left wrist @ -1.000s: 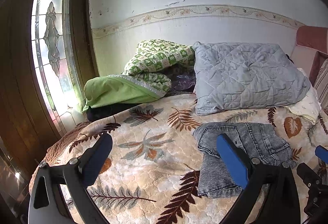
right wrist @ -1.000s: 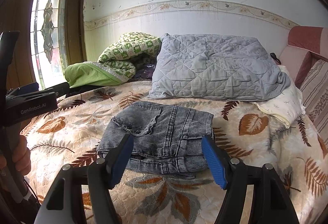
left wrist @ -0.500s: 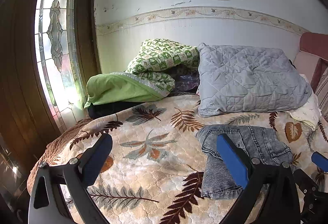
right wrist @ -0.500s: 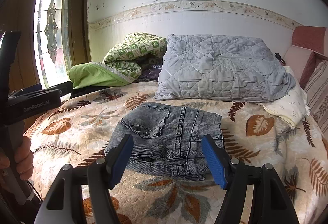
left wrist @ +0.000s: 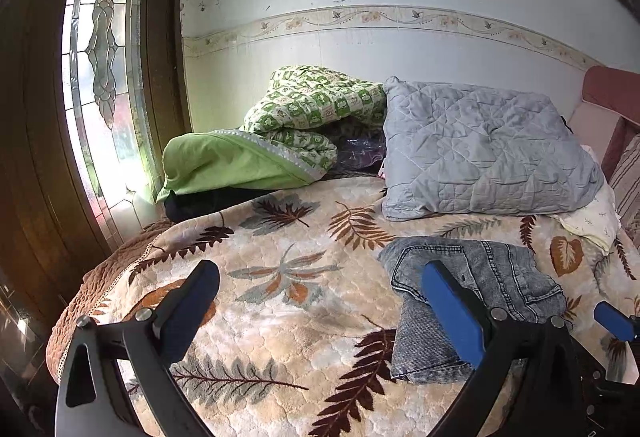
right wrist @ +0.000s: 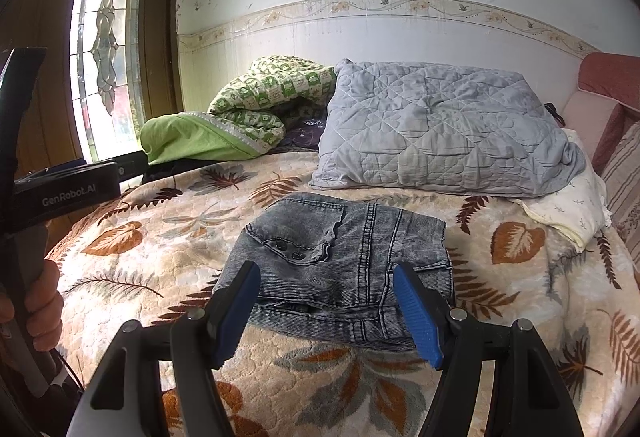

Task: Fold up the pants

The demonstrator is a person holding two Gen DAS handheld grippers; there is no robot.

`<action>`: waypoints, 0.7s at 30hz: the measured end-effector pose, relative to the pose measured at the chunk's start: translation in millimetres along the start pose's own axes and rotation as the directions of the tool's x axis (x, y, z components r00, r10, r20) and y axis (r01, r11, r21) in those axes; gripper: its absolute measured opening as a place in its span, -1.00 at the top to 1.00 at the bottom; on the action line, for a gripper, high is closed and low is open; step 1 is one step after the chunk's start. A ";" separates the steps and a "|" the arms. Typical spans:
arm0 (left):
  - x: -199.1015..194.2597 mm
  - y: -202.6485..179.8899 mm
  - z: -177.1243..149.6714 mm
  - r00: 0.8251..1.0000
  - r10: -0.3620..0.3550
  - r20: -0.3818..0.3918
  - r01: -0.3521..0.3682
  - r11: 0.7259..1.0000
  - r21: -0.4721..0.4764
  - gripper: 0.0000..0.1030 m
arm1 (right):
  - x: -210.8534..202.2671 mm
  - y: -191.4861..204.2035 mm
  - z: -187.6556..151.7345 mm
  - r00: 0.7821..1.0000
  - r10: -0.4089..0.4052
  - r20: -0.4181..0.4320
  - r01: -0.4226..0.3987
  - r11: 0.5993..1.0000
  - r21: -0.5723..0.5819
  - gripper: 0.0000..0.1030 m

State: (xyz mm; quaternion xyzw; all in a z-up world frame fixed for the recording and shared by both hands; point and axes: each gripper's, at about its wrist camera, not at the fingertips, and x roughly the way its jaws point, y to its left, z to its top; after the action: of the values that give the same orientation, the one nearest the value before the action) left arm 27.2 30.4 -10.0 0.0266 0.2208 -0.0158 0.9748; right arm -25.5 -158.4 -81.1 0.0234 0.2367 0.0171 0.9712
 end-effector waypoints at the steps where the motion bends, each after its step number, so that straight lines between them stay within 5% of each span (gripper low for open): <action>1: -0.5 -0.7 0.1 1.000 -0.002 0.001 0.002 1.000 0.001 -0.96 | -0.4 -1.1 0.1 1.000 0.000 0.000 0.000 1.000 0.003 -0.40; 21: -9.7 -5.1 4.5 0.999 -0.043 0.027 0.044 0.999 -0.004 -0.96 | -3.7 -7.0 1.6 1.000 -0.006 0.007 0.006 1.000 0.019 -0.40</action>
State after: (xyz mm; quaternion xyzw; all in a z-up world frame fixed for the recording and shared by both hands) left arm 20.1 25.2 -2.0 0.0191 0.2083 -0.0369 0.9772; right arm -27.9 -165.7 -78.3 0.0320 0.2335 0.0120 0.9718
